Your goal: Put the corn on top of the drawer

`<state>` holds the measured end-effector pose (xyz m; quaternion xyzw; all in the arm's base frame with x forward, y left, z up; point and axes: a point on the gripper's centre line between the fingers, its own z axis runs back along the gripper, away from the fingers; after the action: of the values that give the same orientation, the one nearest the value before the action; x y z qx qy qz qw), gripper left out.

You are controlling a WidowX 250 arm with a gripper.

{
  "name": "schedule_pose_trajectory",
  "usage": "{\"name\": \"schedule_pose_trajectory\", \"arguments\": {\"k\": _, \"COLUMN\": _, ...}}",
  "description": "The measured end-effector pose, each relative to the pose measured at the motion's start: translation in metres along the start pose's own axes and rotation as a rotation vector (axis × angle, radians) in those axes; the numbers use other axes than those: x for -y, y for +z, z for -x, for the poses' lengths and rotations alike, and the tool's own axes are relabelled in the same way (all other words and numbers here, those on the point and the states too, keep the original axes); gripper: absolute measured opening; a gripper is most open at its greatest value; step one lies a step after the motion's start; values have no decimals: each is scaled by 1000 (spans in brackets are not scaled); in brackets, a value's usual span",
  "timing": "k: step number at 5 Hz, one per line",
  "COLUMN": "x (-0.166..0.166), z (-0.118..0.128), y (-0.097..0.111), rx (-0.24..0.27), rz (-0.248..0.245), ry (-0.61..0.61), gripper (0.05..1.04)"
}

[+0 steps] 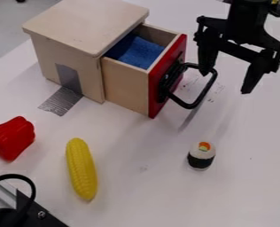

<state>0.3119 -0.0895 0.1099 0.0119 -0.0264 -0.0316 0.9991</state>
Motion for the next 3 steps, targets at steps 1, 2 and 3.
{"name": "schedule_pose_trajectory", "arguments": {"k": 1, "x": -1, "z": 4, "y": -10, "rx": -33, "rz": -9, "ry": 1, "gripper": 998}}
{"name": "schedule_pose_trajectory", "arguments": {"k": 2, "x": -12, "z": 40, "y": -22, "rx": -59, "rz": -33, "ry": 23, "gripper": 998}}
{"name": "schedule_pose_trajectory", "arguments": {"k": 3, "x": -28, "z": 82, "y": -15, "rx": -33, "rz": -43, "ry": 75, "gripper": 998}}
